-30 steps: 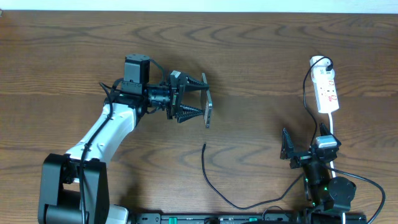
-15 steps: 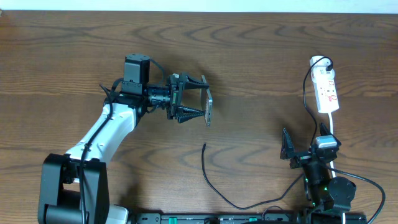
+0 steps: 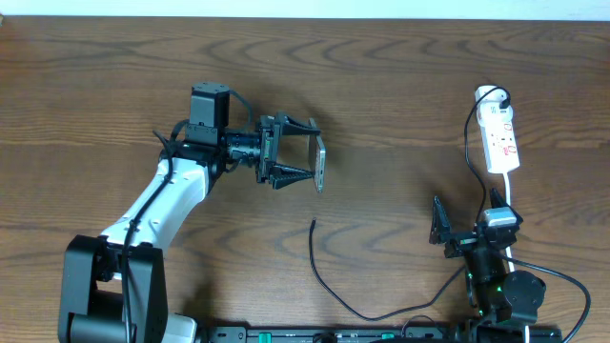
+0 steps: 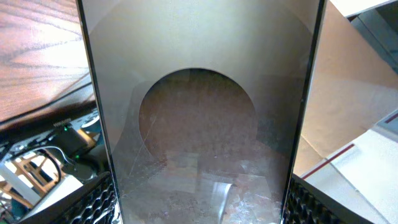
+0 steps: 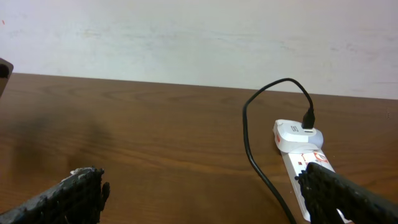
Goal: Plug charger to phone and switch on socket
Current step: 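Lift the phone with the left gripper and tilt it upright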
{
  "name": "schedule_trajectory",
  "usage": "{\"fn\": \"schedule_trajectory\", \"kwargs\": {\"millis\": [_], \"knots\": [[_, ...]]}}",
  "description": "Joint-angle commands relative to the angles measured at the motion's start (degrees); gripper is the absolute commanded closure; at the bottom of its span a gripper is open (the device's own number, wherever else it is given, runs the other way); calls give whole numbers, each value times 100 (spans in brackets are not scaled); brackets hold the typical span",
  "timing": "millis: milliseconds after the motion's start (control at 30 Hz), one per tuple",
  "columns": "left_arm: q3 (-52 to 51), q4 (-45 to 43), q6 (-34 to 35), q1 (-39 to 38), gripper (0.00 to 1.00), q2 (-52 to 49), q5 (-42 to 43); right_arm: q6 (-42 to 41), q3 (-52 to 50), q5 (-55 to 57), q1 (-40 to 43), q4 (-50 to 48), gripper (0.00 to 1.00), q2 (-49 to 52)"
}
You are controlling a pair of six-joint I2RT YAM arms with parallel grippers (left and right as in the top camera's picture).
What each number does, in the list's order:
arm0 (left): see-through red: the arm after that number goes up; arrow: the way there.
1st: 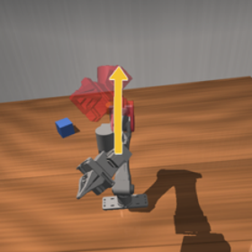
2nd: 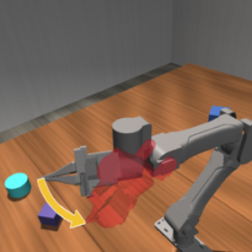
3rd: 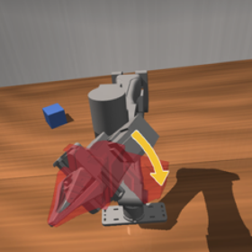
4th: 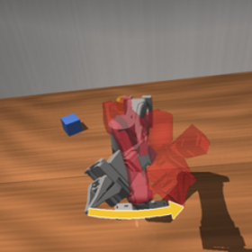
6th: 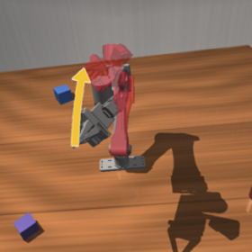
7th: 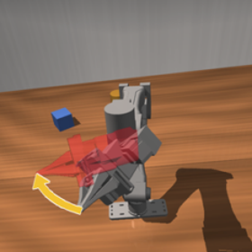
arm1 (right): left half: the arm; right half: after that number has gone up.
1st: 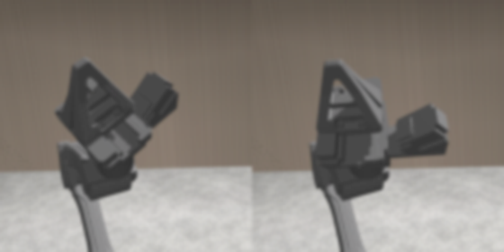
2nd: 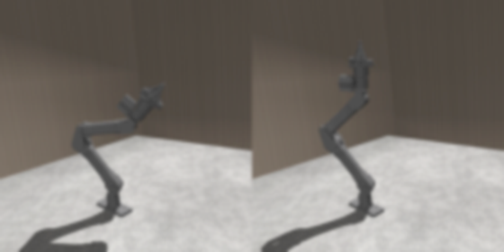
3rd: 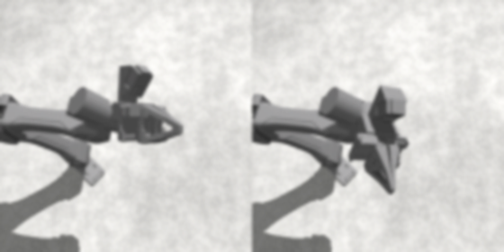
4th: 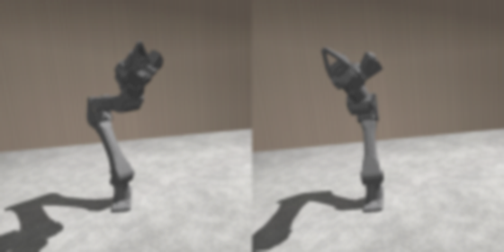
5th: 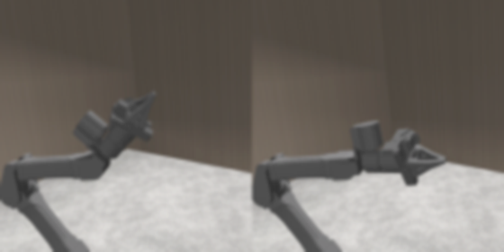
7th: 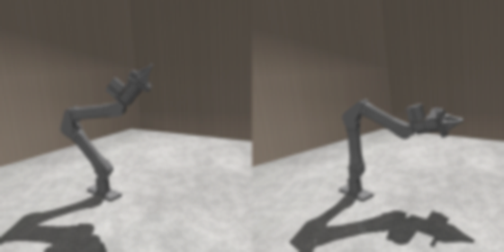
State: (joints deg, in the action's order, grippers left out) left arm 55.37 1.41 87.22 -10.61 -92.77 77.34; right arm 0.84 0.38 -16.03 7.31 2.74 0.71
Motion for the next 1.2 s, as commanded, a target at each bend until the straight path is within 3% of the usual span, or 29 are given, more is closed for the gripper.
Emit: {"fn": "schedule_trajectory", "kwargs": {"millis": [0, 267, 1167], "knots": [[192, -48, 337, 9, 93, 149, 291, 50, -7, 7, -24, 26, 1, -28], [192, -46, 957, 57, 93, 149, 306, 50, -7, 7, -24, 26, 1, -28], [192, -46, 1062, 107, 93, 149, 321, 50, -7, 7, -24, 28, 1, -28]]}}
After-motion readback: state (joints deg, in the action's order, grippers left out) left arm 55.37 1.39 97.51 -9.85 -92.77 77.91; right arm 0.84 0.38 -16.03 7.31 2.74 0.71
